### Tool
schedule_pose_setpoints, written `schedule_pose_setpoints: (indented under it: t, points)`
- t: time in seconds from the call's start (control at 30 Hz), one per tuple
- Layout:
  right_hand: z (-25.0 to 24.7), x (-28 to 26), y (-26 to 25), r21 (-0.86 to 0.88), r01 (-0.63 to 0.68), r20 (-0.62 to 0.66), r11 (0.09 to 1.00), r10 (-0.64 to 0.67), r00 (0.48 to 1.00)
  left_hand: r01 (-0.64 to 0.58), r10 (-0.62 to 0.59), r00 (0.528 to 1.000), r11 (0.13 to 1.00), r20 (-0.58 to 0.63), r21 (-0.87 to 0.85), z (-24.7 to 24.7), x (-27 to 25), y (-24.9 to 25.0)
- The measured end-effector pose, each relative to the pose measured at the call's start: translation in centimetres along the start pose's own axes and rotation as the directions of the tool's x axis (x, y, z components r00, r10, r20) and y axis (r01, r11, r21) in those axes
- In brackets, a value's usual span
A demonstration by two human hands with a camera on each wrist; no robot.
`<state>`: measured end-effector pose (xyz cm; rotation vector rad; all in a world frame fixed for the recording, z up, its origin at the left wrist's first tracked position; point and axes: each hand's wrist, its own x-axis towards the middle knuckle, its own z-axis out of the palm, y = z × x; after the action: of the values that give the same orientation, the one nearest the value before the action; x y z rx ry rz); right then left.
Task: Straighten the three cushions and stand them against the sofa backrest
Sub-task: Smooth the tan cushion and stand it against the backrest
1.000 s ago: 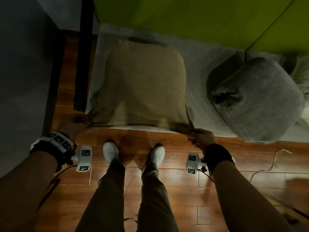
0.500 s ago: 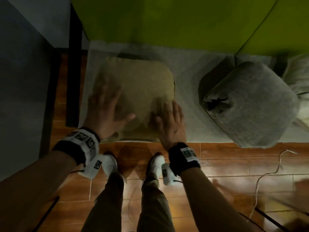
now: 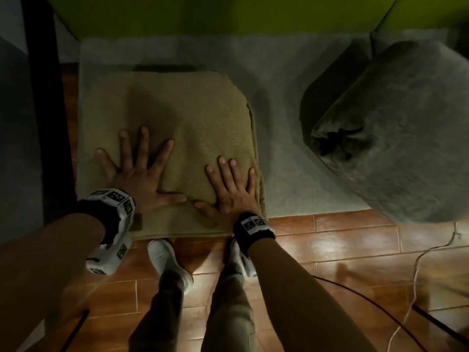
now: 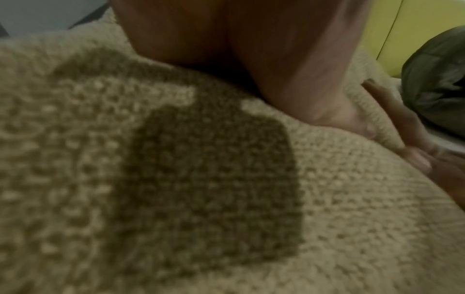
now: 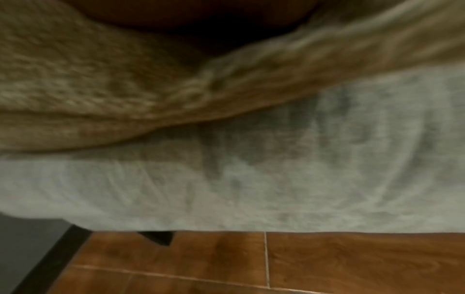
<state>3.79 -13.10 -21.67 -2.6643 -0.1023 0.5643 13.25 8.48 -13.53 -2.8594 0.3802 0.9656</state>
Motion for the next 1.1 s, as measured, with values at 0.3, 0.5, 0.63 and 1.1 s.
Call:
schedule_pose_setpoints:
  t: [0.3,0.5,0.63,1.1]
  points:
    - [-1.3,-6.3,8.6,-0.239,-0.008,0.234,0.971,0.065,0.970,0.045,-0.047,0.998,0.998,0.034,0.031,-0.5,0.5,0.3]
    - [-10.9,-7.1,3.4,0.129,-0.113,-0.059,0.985,0.121,0.991,0.093,-0.093,0.995,0.995,0.030,0.023,-0.9,0.1,0.3]
    - [-10.2,-1.4,-3.0,0.036,0.294,-0.124,0.955,-0.288,0.950,0.034,-0.035,0.999,0.999,-0.018,-0.023,-0.8,-0.5,-0.1]
    - [-9.3,5.2,-5.8,-0.286,0.000,0.424,0.958,0.127,0.896,0.487,-0.299,0.866,0.317,0.402,-0.814,7.2,-8.6,-6.6]
